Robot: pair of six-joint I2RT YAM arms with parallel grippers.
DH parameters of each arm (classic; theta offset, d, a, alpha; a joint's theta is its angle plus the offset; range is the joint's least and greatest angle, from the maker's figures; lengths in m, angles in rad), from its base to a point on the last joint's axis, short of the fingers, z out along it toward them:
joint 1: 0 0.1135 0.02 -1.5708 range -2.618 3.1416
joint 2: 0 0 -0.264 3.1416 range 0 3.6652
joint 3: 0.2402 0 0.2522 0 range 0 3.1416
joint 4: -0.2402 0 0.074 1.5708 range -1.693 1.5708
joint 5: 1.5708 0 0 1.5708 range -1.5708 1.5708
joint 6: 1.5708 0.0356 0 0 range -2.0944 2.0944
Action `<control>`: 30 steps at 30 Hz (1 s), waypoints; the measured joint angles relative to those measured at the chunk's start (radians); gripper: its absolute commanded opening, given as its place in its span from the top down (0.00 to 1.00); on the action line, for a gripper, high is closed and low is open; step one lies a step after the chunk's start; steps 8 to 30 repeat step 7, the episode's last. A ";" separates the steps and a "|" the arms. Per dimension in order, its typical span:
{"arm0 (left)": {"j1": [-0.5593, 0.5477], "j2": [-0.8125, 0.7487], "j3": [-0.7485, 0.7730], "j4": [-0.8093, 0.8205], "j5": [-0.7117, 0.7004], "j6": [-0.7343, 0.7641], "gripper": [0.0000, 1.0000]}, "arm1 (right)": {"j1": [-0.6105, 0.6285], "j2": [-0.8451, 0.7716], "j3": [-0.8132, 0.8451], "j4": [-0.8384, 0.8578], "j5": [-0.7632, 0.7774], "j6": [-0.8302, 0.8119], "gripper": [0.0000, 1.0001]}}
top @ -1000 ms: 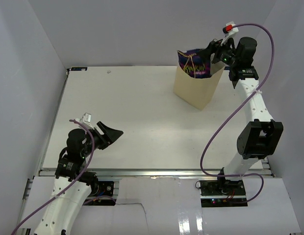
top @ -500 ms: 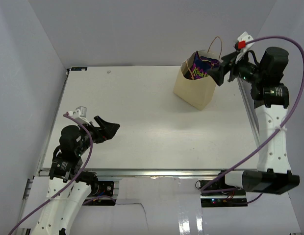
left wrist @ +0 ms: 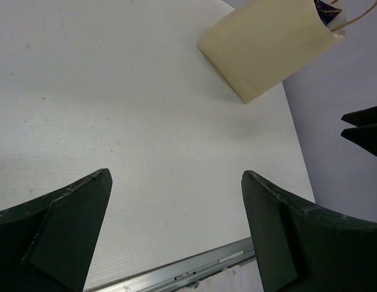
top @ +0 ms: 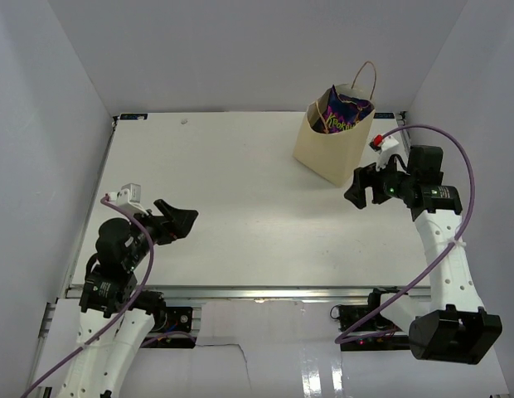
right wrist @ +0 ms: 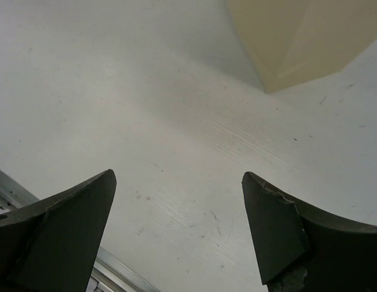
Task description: Place the snacks into the paper bag
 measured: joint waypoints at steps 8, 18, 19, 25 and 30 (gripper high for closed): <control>0.000 -0.049 0.033 -0.041 -0.015 0.003 0.02 | 0.000 -0.019 0.002 0.071 0.114 0.039 0.10; 0.000 -0.049 0.033 -0.041 -0.015 0.003 0.02 | 0.000 -0.019 0.002 0.071 0.114 0.039 0.10; 0.000 -0.049 0.033 -0.041 -0.015 0.003 0.02 | 0.000 -0.019 0.002 0.071 0.114 0.039 0.10; 0.000 -0.049 0.033 -0.041 -0.015 0.003 0.02 | 0.000 -0.019 0.002 0.071 0.114 0.039 0.10; 0.000 -0.049 0.033 -0.041 -0.015 0.003 0.02 | 0.000 -0.019 0.002 0.071 0.114 0.039 0.10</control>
